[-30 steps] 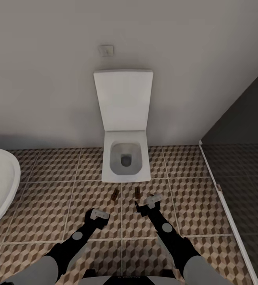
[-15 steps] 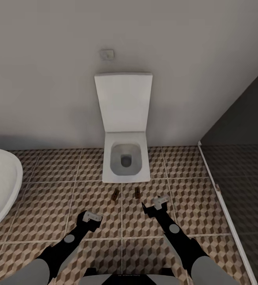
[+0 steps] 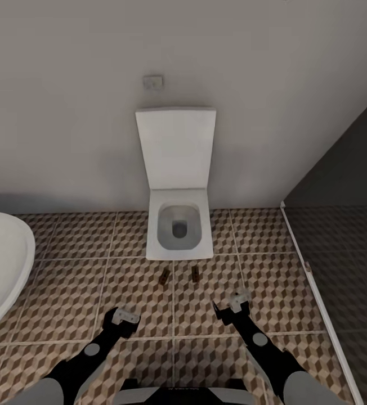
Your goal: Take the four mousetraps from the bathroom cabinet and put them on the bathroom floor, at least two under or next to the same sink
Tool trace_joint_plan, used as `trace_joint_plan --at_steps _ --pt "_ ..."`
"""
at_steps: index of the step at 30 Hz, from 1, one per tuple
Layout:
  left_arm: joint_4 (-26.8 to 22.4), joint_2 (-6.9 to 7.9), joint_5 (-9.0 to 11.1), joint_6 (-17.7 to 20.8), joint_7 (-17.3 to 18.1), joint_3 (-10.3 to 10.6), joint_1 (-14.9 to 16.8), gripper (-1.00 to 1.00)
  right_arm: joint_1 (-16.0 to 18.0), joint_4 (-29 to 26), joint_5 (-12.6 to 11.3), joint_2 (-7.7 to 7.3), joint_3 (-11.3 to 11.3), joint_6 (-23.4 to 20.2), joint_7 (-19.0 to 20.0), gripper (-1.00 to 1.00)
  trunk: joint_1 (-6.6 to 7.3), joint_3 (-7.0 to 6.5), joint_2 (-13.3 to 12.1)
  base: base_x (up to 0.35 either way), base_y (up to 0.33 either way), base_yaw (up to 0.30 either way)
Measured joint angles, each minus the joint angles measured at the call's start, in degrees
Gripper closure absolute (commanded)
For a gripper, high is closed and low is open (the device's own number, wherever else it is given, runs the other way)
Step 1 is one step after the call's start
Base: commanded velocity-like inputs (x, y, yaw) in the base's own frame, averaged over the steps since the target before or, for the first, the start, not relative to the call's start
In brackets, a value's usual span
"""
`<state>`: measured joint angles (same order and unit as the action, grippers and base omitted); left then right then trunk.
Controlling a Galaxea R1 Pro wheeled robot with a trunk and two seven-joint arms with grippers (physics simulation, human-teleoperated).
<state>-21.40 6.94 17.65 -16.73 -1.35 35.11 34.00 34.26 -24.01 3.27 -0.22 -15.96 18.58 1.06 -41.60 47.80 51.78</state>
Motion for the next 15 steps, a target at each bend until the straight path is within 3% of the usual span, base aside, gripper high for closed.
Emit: trace_joint_plan --at_steps 8,15 --pt "3.2 0.15 0.1 -2.1 0.0 0.0 -0.6 -1.00 0.0 8.6 -0.1 -0.43 -0.1 5.8 0.0 -1.00 1.76 -1.44 -3.2 0.000 0.000 0.000" --pt "9.1 0.24 0.4 -8.4 -0.1 -0.1 -1.0 -1.00 0.0 17.8 -0.1 -0.55 -0.2 12.5 -0.1 -1.00 3.30 -2.69 -6.0 0.000 0.000 0.000"
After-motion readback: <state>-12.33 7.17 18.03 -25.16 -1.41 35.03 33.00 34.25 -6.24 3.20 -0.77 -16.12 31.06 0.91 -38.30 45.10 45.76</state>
